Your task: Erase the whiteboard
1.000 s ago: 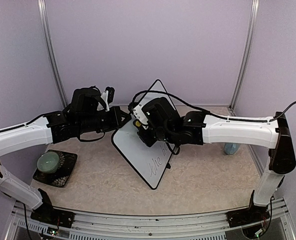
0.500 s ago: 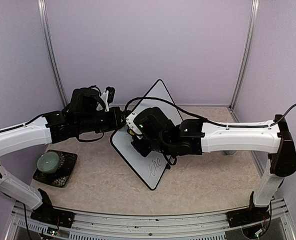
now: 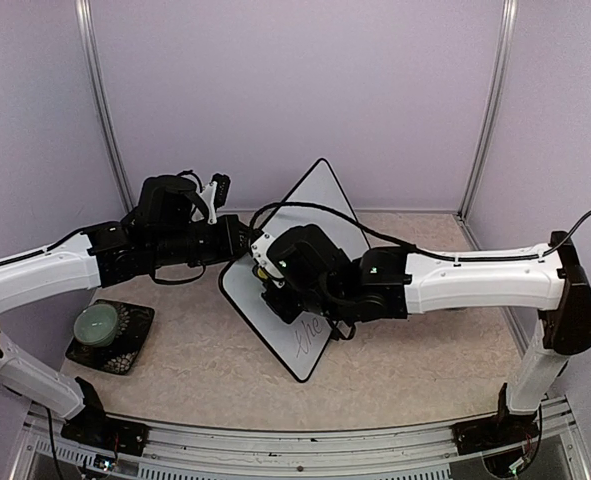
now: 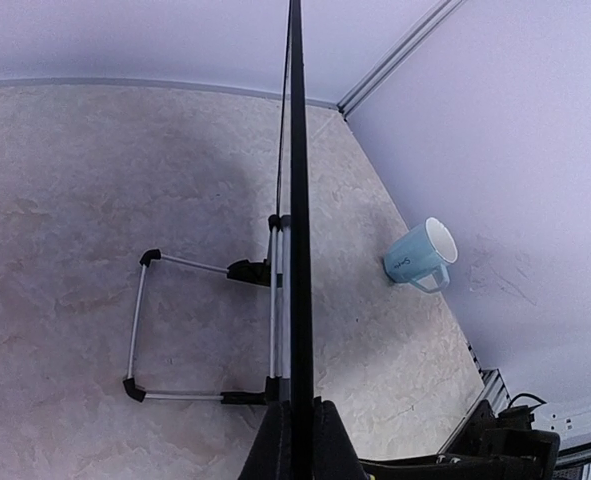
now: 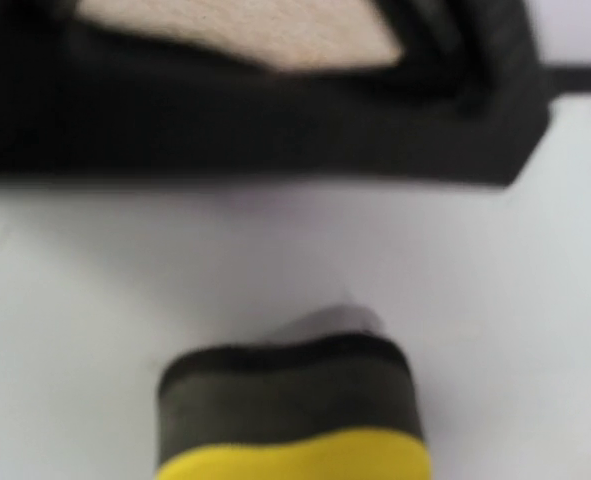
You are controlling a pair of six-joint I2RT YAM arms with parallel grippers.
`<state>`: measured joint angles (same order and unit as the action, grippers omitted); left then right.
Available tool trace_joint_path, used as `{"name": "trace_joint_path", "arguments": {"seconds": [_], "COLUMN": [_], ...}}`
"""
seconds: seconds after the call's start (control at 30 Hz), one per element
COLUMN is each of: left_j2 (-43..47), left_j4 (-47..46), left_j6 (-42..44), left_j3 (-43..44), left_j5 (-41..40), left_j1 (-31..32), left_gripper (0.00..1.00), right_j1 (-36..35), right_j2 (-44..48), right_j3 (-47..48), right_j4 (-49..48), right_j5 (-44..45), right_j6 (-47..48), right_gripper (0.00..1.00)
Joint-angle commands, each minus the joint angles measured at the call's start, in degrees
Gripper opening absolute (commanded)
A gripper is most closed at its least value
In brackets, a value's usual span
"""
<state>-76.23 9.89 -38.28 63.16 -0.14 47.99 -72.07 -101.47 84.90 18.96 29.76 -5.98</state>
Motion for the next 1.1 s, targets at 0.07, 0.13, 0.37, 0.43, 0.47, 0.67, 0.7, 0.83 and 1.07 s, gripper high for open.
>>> {"name": "trace_joint_path", "arguments": {"seconds": [0.07, 0.13, 0.37, 0.43, 0.47, 0.67, 0.7, 0.83, 1.07], "left_j2": [-0.6, -0.6, -1.1, -1.3, -1.3, -1.2, -1.3, -1.5, -1.6], "left_j4": [-2.4, -2.5, -2.9, -3.0, -3.1, -3.0, -3.0, -3.2, -3.3], "left_j6": [-0.7, -0.8, -1.0, -1.1, -1.1, -1.2, -1.2, -1.2, -1.1], "left_j3": [-0.2, -0.3, -0.3, -0.4, -0.4, -0.5, -0.5, -0.5, -0.4], "left_j5": [3.7, 3.7, 3.9, 4.0, 3.9, 3.8, 3.8, 4.1, 4.3], "left_j1": [1.7, 1.6, 1.5, 1.6, 1.5, 1.5, 1.5, 1.5, 1.5], "left_gripper": [0.00, 0.00, 0.00, 0.00, 0.00, 0.00, 0.00, 0.00, 0.00], "right_j1": [-5.0, -3.6, -0.3, -0.3, -0.2, 2.3, 3.1, 5.9, 11.9], "right_j2": [1.2, 2.5, 4.7, 4.0, 4.0, 6.2, 6.2, 5.1, 3.2], "right_j3": [-4.8, -5.8, -8.2, -7.6, -7.5, -9.8, -9.8, -8.9, -5.5], "right_j4": [-3.8, -4.3, -8.1, -8.5, -9.1, -14.2, -14.5, -13.5, -8.3], "right_j5": [-11.7, -12.6, -15.9, -15.6, -15.3, -15.1, -15.5, -16.1, -16.4], "right_j6": [5.0, 4.1, 2.4, 2.5, 2.3, -1.0, -1.6, -3.0, -3.7], "right_gripper": [0.00, 0.00, 0.00, 0.00, 0.00, 0.00, 0.00, 0.00, 0.00]}}
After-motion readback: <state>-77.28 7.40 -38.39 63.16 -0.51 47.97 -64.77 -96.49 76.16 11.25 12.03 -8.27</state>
